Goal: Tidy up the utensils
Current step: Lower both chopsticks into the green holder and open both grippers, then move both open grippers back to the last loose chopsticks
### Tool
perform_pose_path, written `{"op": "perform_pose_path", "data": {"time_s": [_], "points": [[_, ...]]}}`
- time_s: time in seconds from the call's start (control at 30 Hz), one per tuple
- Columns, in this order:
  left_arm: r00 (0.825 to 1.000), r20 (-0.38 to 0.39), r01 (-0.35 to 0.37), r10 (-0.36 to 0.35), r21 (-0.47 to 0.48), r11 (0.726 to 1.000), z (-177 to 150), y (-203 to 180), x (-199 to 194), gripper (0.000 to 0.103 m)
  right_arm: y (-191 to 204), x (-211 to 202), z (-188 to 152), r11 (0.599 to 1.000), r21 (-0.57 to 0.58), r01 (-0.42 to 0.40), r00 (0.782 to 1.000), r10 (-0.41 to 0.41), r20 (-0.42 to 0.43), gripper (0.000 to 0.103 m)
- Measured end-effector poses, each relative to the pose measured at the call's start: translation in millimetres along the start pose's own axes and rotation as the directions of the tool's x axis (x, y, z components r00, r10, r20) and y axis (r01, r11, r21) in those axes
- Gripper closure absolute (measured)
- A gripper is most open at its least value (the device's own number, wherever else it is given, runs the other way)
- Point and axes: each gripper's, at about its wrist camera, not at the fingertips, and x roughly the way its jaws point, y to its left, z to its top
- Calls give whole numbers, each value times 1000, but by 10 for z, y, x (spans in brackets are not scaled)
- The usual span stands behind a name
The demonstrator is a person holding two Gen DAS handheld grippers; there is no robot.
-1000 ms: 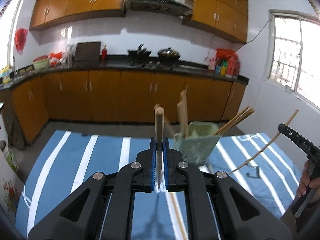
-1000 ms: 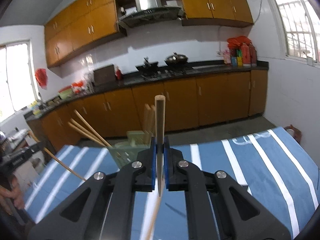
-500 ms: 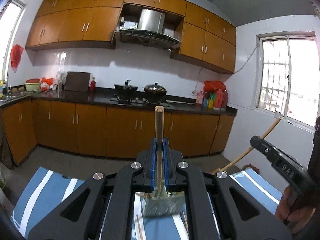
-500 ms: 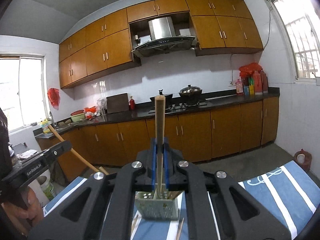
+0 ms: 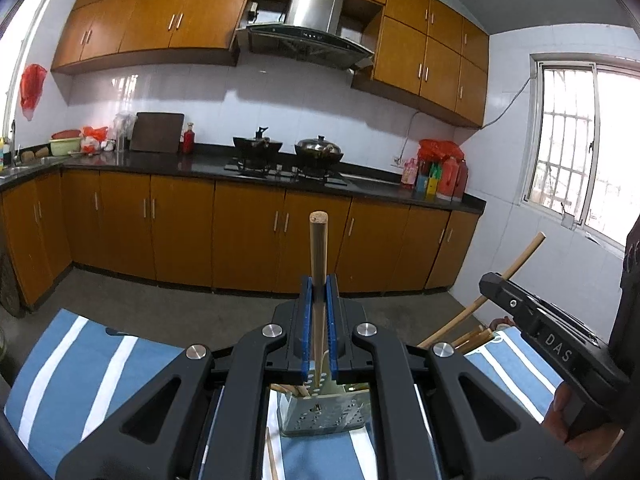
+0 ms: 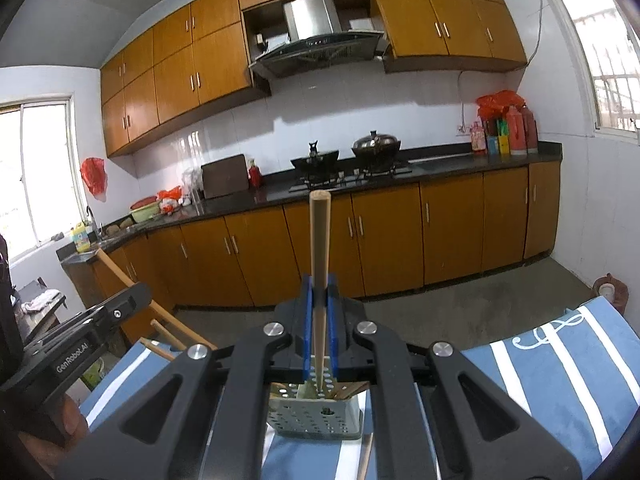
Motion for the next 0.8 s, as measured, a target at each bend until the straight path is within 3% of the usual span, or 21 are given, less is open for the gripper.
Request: {"op": "perform_pose_path", "data": {"time_s": [0.27,0.4,0.63,0.8], "points": [[999,-33,17,-17,-8,1000,-37,1,34,94,40,43,-94,1000,-11,7,1000,-7,-24,90],[1000,-16,14,-14,-11,1000,-5,-10,-26,78,4,-68,-86,1000,-4,7,1000,-7,-8,86],[1000,13,16,-16,-18,1000,7,25,-267,78,-113,-448,-115,1000,6,22,999,-22,36,81],[1000,-17,-6,5,-14,1000,-243,149,-502,78,-355,-691,-476,997,21,76,997,-76,-10,78]]}}
